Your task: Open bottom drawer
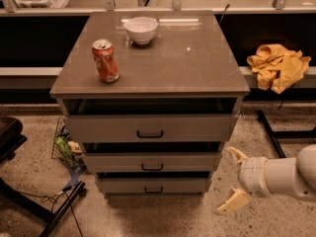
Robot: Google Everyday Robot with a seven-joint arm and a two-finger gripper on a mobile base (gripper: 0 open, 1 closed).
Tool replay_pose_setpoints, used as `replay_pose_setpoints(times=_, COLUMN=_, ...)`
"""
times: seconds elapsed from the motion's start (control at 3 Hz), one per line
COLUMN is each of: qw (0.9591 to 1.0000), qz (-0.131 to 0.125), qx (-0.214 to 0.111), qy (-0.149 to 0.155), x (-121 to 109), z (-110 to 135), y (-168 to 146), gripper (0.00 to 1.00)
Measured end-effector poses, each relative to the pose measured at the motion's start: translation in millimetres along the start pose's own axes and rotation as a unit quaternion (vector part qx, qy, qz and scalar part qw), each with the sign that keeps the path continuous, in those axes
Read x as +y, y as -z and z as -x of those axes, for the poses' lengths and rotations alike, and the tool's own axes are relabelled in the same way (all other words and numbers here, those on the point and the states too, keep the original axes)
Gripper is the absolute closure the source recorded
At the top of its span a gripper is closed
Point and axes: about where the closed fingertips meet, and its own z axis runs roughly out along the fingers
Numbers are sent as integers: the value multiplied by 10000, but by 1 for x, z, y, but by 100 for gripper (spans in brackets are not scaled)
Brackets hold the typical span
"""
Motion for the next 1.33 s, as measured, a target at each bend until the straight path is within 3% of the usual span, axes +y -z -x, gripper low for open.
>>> replay_pose_setpoints(times=0.33, qw=9997, qz=-118, qx=-96, qy=-175, x=-10, z=-20, y=-25, gripper=0)
replay_pose_setpoints(times=0.67, qw=9997, qz=-117, qx=-96, qy=-175, x=-10, z=-20, y=-25, gripper=0)
replay_pose_setpoints(times=1.0, qw=9994, qz=-82, qx=-185, qy=-264, x=-8, z=-33, y=-58, gripper=0)
replay_pose_setpoints(times=1.33, qw=9980, qz=-85, qx=-395, qy=-489, x=-5, z=-63, y=-112, gripper=0)
